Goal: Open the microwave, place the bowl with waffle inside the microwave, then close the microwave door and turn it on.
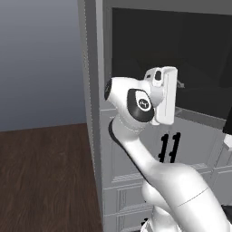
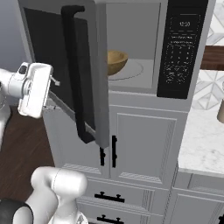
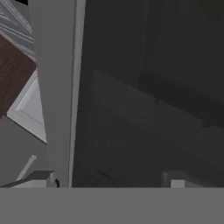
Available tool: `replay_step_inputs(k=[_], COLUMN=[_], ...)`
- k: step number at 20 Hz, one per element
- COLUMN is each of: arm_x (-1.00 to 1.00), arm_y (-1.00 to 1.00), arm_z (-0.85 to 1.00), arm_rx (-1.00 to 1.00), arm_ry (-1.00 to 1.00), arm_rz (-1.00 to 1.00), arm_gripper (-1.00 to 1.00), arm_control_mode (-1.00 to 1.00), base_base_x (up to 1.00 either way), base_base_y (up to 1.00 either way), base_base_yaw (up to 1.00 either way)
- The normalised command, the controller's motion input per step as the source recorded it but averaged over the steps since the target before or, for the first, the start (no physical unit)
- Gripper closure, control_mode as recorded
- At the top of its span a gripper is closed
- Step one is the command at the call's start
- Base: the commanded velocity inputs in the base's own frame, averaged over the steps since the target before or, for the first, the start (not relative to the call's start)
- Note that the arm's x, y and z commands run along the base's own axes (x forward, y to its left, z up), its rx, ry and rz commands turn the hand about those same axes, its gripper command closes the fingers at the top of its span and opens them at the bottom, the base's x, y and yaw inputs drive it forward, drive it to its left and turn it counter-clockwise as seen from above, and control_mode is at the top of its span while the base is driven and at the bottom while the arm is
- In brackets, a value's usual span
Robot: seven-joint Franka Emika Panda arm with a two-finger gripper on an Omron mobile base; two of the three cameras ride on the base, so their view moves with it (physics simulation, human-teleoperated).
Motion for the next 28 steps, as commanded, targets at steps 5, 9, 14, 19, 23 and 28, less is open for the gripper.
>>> replay_step_inputs(k=[5,9,14,19,23,28], arm_x=[1.00,1.00,1.00,0.49,0.00,-0.81], arm_y=[-0.33,-0.16,-0.19,-0.39,-0.36,-0.26], arm_z=[0.00,0.00,0.00,0.00,0.00,0.43], arm_rx=[0.00,0.01,0.00,0.04,0.07,0.15], arm_ry=[0.02,0.08,0.05,0.01,0.00,-0.12], arm_rz=[0.00,0.00,0.04,0.13,0.15,0.17], arm_gripper=[-1.00,-1.00,-1.00,-1.00,-1.00,-1.00], arm_control_mode=[-1.00,-1.00,-1.00,-1.00,-1.00,-1.00], base_base_x=[0.00,0.00,0.00,0.00,0.00,0.00], base_base_y=[0.00,0.00,0.00,0.00,0.00,0.00], base_base_yaw=[0.00,0.00,0.00,0.00,0.00,0.00])
